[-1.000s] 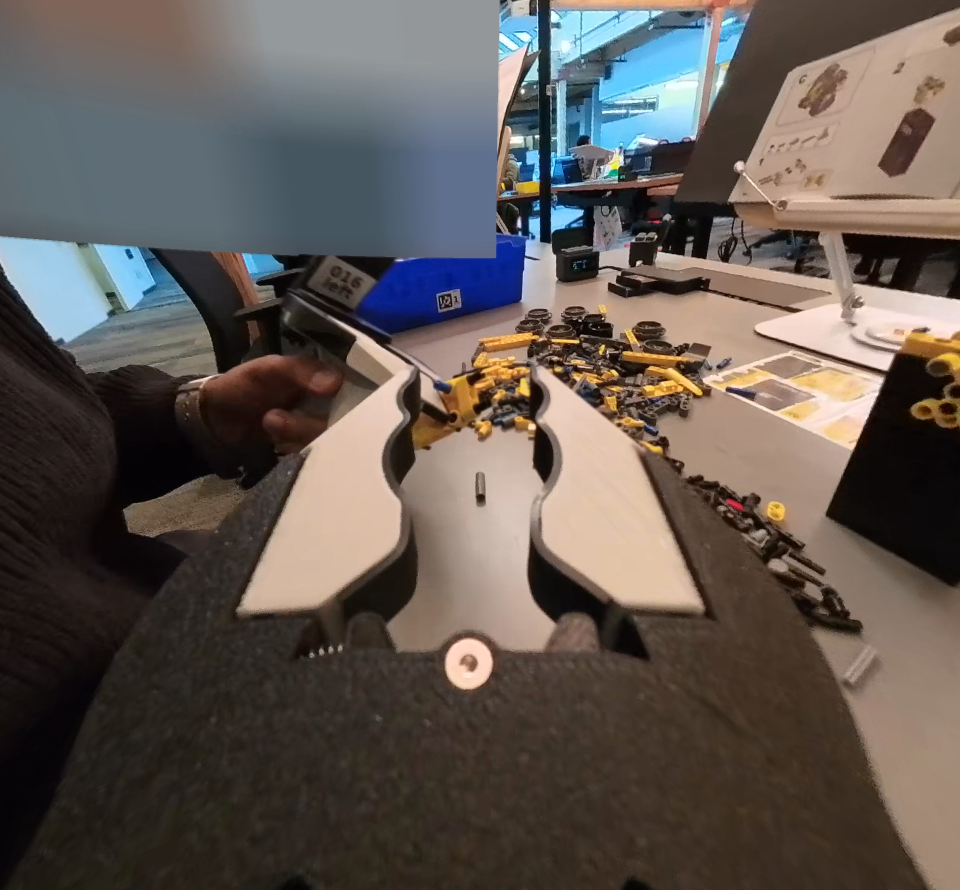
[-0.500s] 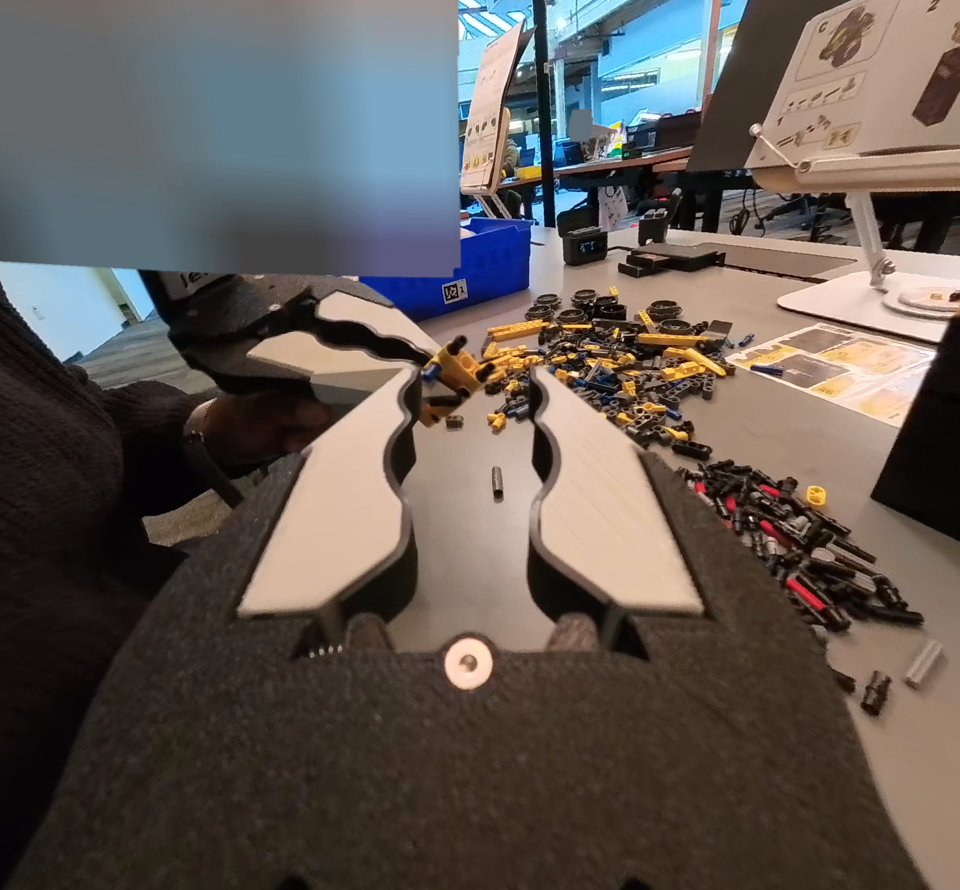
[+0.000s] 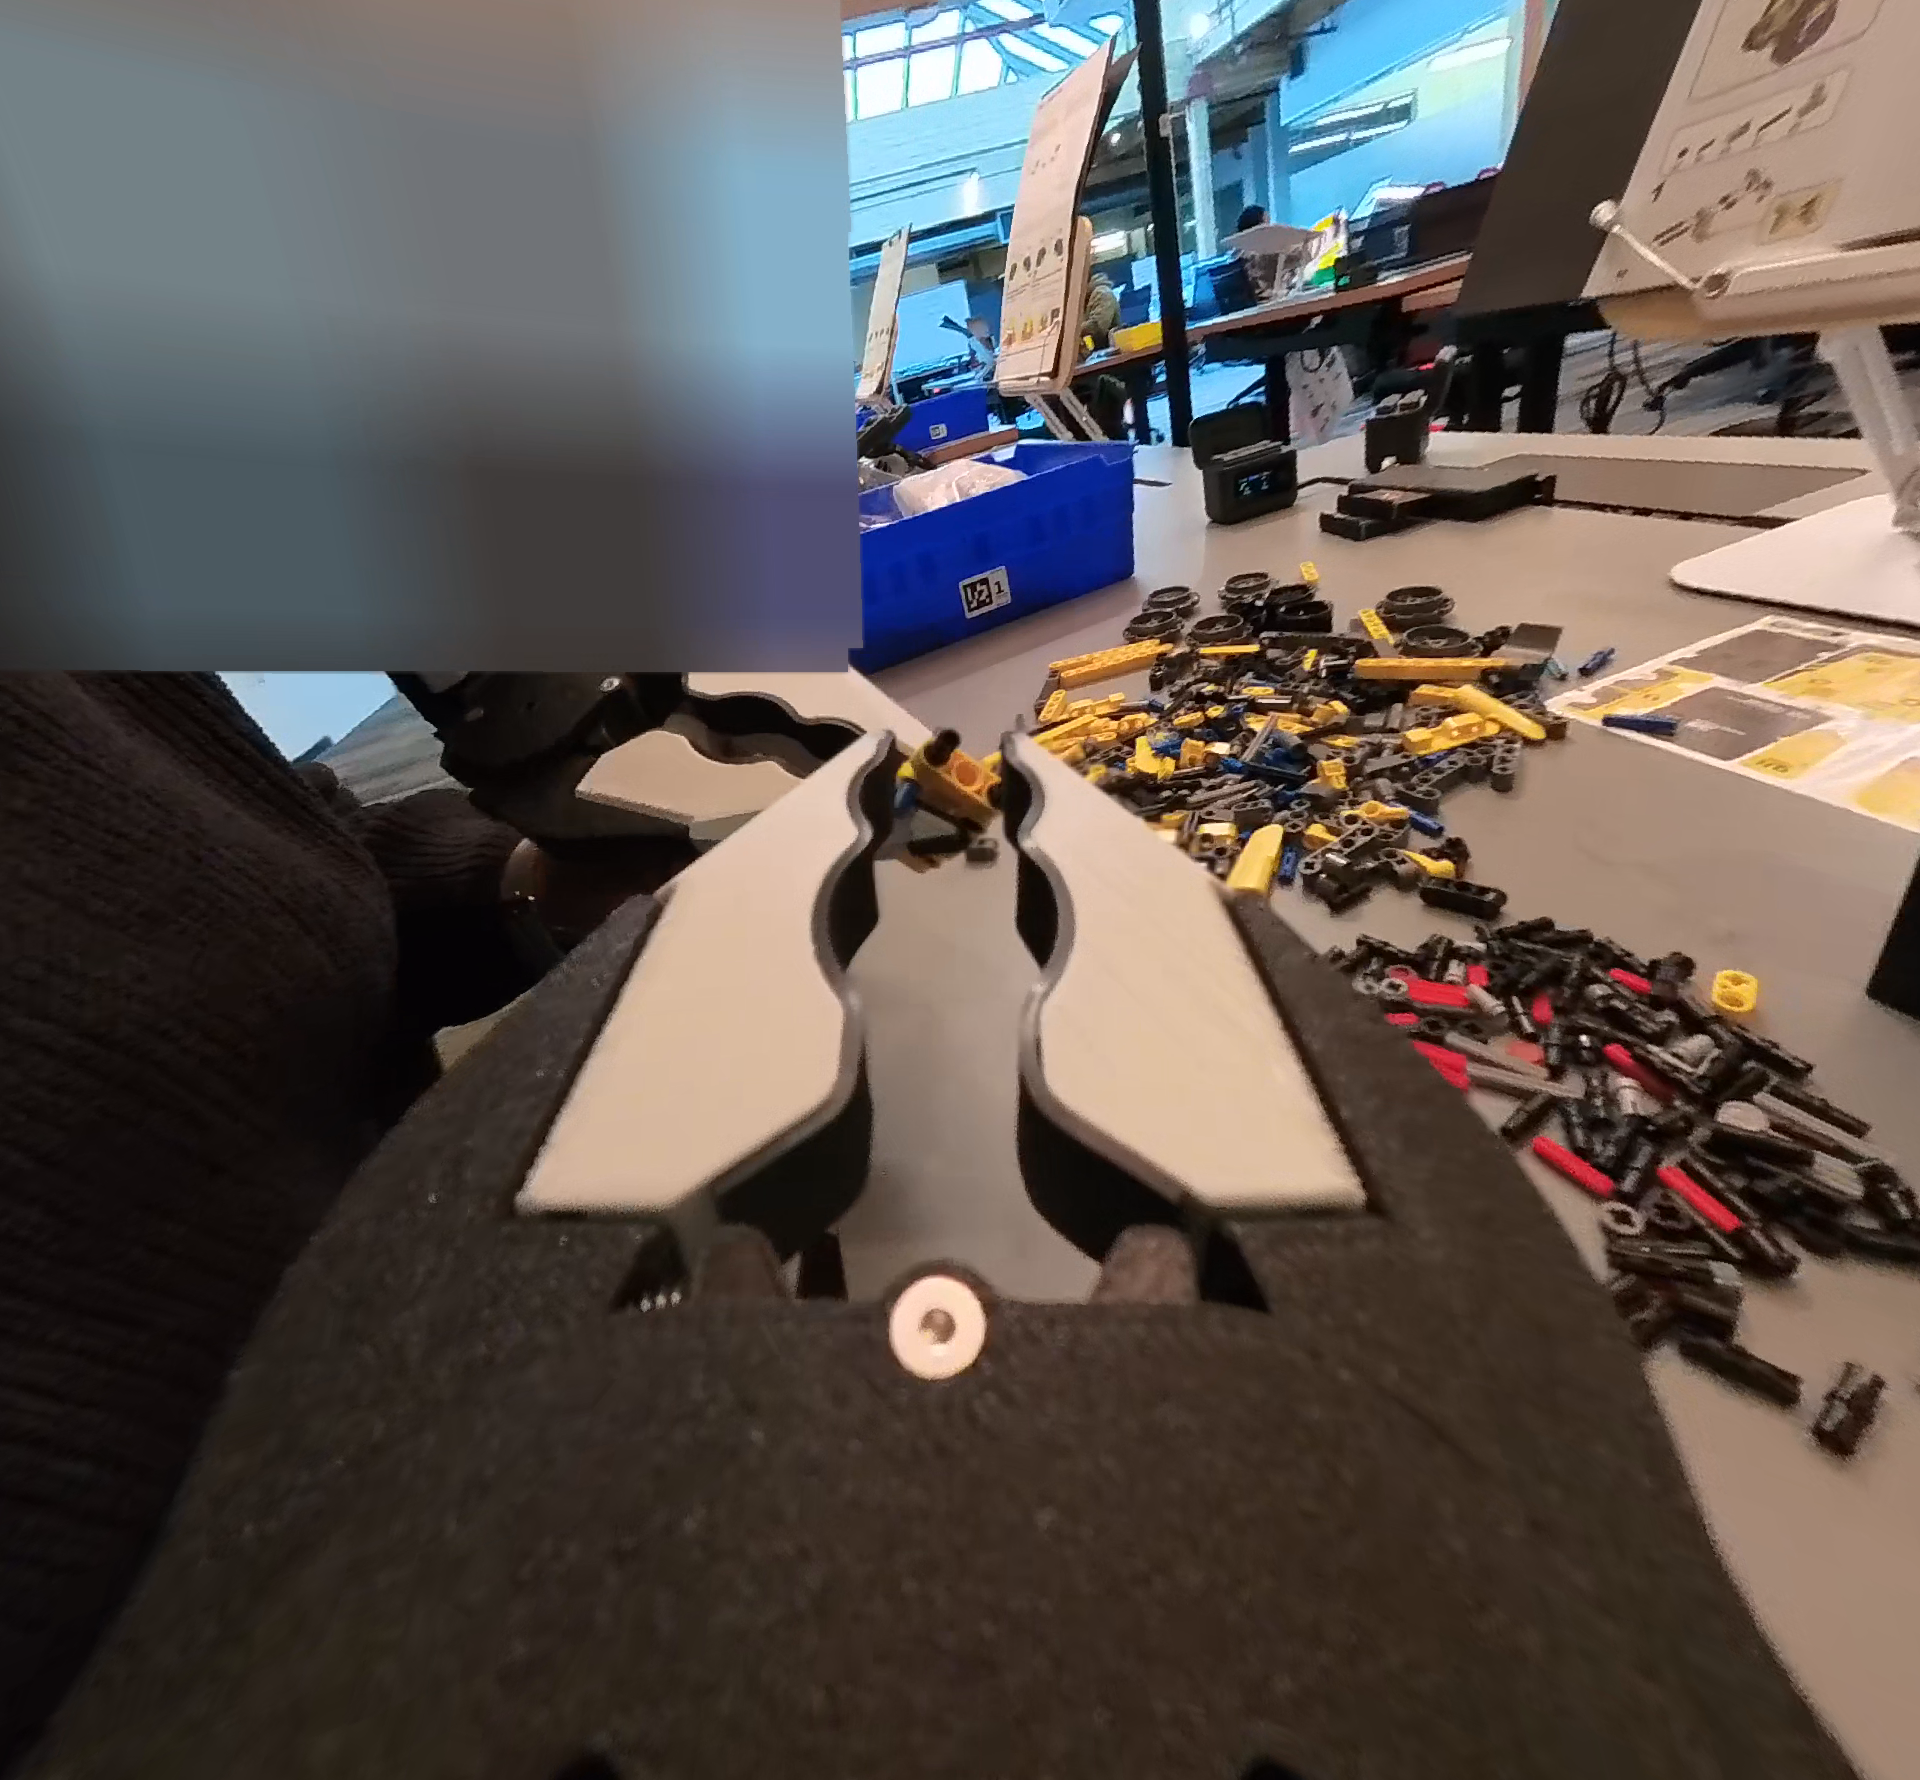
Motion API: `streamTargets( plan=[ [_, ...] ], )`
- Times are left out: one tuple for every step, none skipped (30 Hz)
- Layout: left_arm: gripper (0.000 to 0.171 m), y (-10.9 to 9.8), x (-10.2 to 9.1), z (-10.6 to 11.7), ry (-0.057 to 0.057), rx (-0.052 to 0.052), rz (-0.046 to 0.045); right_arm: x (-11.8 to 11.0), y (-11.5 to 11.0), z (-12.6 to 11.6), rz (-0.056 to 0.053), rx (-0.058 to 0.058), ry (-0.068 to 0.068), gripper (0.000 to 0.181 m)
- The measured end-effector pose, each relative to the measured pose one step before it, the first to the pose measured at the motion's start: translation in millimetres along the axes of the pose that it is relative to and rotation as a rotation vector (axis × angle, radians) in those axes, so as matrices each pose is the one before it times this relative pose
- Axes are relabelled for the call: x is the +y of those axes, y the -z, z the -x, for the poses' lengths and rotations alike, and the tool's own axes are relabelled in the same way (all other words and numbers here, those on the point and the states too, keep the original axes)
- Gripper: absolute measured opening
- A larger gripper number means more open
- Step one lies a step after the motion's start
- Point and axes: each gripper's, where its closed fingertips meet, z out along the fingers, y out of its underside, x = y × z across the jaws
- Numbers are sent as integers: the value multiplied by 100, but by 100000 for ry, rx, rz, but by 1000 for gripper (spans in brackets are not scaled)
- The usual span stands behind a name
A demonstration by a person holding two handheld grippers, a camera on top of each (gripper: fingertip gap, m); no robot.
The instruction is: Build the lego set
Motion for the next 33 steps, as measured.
streamTargets(
  plan=[
    [7,-19,57,-18,-554,-23,323,118,-21,157,1290,-1378,-965,19],
    [7,-7,29,-33,-842,98,128,165,-21,143,1604,-1382,-1070,20],
    [7,-24,75,-83,-993,312,363,183,-3,83,1738,-937,-947,20],
    [7,-40,108,-141,-969,692,594,163,12,8,1718,-426,-608,20],
    [7,-33,95,-181,-776,885,299,140,53,-75,1607,139,-285,20],
    [7,-55,104,-208,-364,1010,368,140,55,-126,1619,419,-109,20],
    [7,-52,115,-163,53,764,505,191,54,-82,1824,132,-27,19],
    [7,-39,77,-142,22,592,272,242,32,-37,2085,-264,-8,17],
    [7,-46,81,-155,-194,642,299,263,25,1,2082,-511,109,15],
    [7,-45,72,-134,-460,531,363,255,-4,3,1805,-350,357,14],
    [7,-47,86,-124,-563,541,479,236,-1,-28,1466,-45,549,13],
    [7,-58,79,-148,-563,629,402,190,-14,-22,1047,6,420,13],
    [7,-44,43,-106,-502,417,193,174,-15,7,910,-240,79,13],
    [7,-24,20,-128,-415,532,145,195,-42,43,1062,-519,-104,10],
    [7,-29,42,-127,-376,683,256,189,-35,37,1069,-431,4,6],
    [7,-32,96,-58,-445,349,471,140,-19,-12,824,-95,129,6],
    [7,-8,76,-77,-396,696,307,112,5,-1,751,-242,175,6],
    [7,-16,86,-170,24,1392,302,133,14,71,862,-725,407,5],
    [7,-20,57,-259,377,2173,201,139,23,133,844,-1210,847,5],
    [7,-11,73,-222,337,1814,283,161,23,135,834,-1213,922,5],
    [7,-33,110,-164,-167,1206,598,183,20,61,1094,-866,218,5],
    [7,-47,141,-154,-706,875,687,209,9,54,1398,-954,-506,5],
    [7,-43,121,-191,-755,1102,637,220,7,62,1395,-1189,-544,5],
    [7,-40,144,-146,-749,934,966,214,-5,65,1253,-1154,-406,5],
    [7,-50,137,-134,-635,953,977,212,-8,29,1177,-1050,-624,5],
    [7,-31,91,-147,-440,1073,744,193,4,54,1109,-1198,-723,5],
    [7,-19,87,-182,-64,1390,640,189,13,64,1175,-1256,-384,4],
    [7,-44,126,-252,462,2116,864,227,18,83,1567,-1100,507,4],
    [7,-55,138,-326,1248,3033,997,283,16,87,2103,-800,2019,4],
    [7,-60,131,-289,2389,3265,858,280,3,77,2197,-130,3823,4],
    [7,-65,158,-335,3855,4170,1043,285,-17,79,2228,313,4993,4],
    [7,-70,174,-430,5402,5164,1221,303,-25,115,2638,30,5163,4],
    [7,-42,56,-347,5344,4669,293,225,-3,137,2270,-460,4209,4]
  ],
)
